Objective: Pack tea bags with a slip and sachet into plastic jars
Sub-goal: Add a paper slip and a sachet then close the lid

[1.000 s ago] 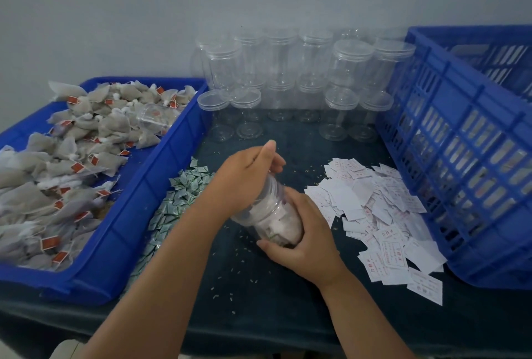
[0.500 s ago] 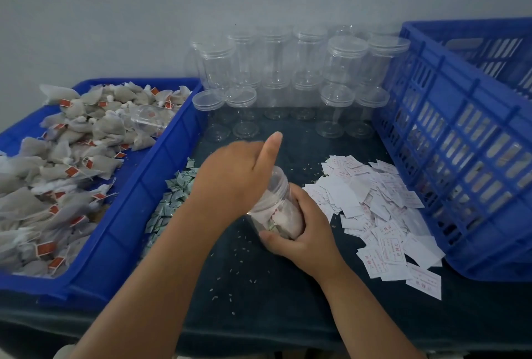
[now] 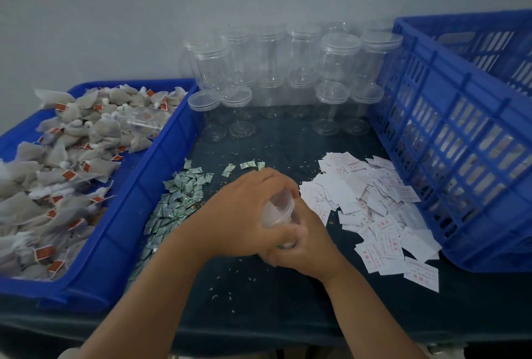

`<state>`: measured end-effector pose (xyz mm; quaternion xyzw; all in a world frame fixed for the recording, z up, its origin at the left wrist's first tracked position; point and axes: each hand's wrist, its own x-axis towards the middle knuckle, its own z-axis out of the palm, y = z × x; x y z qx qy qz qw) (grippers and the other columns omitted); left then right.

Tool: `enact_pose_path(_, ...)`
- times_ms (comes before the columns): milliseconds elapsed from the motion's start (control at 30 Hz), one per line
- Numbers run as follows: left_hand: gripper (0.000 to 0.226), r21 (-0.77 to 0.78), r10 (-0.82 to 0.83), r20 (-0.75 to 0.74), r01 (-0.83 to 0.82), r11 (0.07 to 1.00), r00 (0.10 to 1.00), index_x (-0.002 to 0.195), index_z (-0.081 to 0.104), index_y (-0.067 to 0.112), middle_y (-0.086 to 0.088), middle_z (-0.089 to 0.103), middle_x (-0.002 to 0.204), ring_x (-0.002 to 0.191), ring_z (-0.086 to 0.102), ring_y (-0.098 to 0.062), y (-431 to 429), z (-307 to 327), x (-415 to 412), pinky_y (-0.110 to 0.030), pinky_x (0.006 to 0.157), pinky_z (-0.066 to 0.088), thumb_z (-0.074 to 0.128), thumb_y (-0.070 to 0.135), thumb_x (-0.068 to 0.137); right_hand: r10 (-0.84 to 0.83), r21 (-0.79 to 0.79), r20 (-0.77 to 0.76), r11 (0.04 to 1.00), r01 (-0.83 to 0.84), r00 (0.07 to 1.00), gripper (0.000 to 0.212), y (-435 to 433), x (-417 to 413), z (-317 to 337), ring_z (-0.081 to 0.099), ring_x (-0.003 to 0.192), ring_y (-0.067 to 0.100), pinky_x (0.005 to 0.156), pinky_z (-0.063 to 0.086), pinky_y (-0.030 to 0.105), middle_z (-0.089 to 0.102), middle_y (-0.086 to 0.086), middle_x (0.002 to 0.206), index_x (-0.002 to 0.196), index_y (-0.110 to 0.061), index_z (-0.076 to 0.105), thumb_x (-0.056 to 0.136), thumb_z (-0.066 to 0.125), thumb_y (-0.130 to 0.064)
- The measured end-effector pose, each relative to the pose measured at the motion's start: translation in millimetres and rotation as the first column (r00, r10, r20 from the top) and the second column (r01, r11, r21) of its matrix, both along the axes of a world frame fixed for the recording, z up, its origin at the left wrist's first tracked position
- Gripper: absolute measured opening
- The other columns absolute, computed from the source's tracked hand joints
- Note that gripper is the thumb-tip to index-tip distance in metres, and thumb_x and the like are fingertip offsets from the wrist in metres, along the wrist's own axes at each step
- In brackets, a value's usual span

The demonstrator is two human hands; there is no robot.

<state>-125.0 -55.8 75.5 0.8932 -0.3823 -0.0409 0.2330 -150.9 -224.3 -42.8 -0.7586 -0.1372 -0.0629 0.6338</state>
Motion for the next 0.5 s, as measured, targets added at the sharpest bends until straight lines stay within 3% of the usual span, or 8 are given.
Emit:
enact_pose_path(100, 0.040, -0.051, -0.113, 0.001, 0.113, 0.992, 0.994, 0.116, 0.067, 0.033, 0.022, 0.060, 0.118, 0.115, 0.059, -0.007, 2.1, 2.4, 2.8, -0.032, 0.100, 0.047, 0.067, 0.062, 0.089, 0.030, -0.018, 0.030, 0.999, -0.030, 0.999, 0.071, -0.2, -1.7, 1.8, 0.073, 0.115, 0.012, 0.087, 0.056, 0.017, 0.073, -0.014, 0.121, 0.134, -0.042, 0.059, 0.073, 0.090, -0.024)
enact_pose_path(167, 0.035, -0.095, -0.143, -0.010, 0.142, 0.985, 0.990, 0.116, 0.072, 0.029, 0.017, 0.063, 0.124, 0.122, 0.057, -0.007, 1.6, 3.8, 3.9, -0.029, 0.106, 0.043, 0.067, 0.056, 0.093, 0.036, -0.002, 0.016, 0.999, -0.036, 0.999, 0.075, 0.2, -3.0, 2.8, 0.072, 0.118, 0.014, 0.089, 0.057, 0.019, 0.073, -0.013, 0.124, 0.135, -0.045, 0.058, 0.073, 0.093, -0.022)
enact_pose_path(267, 0.039, 0.001, -0.015, -0.029, 0.015, 1.000, 0.999, 0.134, 0.062, 0.046, 0.022, 0.048, 0.148, 0.140, 0.037, 0.002, 1.8, 7.3, 0.3, -0.021, 0.112, 0.027, 0.057, 0.060, 0.097, -0.026, -0.020, 0.054, 0.999, 0.027, 0.998, 0.073, 1.5, -2.8, 1.4, 0.072, 0.117, 0.013, 0.088, 0.058, 0.022, 0.071, -0.015, 0.126, 0.134, -0.048, 0.055, 0.074, 0.095, -0.031)
enact_pose_path(367, 0.069, 0.168, 0.220, -0.072, -0.206, 0.964, 0.973, 0.153, 0.036, 0.048, 0.019, 0.032, 0.159, 0.148, 0.027, -0.011, -8.2, 2.3, -13.9, -0.036, 0.119, 0.029, 0.024, 0.080, 0.093, -0.112, -0.201, 0.155, 0.969, 0.142, 0.981, 0.067, 6.2, 1.5, 1.3, 0.070, 0.108, 0.009, 0.080, 0.058, 0.028, 0.067, -0.018, 0.122, 0.131, -0.041, 0.054, 0.073, 0.088, -0.045)
enact_pose_path(433, 0.077, 0.203, 0.391, -0.006, -0.382, 0.902, 0.920, 0.145, 0.048, 0.038, 0.012, 0.048, 0.146, 0.138, 0.041, -0.019, -25.3, -2.0, -22.9, -0.045, 0.115, 0.038, 0.012, 0.081, 0.092, -0.100, -0.287, 0.200, 0.945, 0.155, 0.975, 0.066, 12.2, 1.0, 2.4, 0.068, 0.103, -0.002, 0.075, 0.051, 0.014, 0.062, -0.030, 0.122, 0.132, -0.040, 0.050, 0.076, 0.083, -0.050)
enact_pose_path(500, 0.067, 0.152, 0.417, 0.147, -0.437, 0.887, 0.897, 0.120, 0.065, 0.031, 0.010, 0.061, 0.119, 0.117, 0.052, -0.017, -37.1, -7.3, -24.2, -0.042, 0.105, 0.043, 0.015, 0.070, 0.100, -0.107, -0.312, 0.204, 0.935, 0.168, 0.973, 0.062, 10.6, -1.8, 1.6, 0.063, 0.099, -0.018, 0.074, 0.044, 0.002, 0.058, -0.046, 0.119, 0.125, -0.043, 0.041, 0.075, 0.076, -0.055)
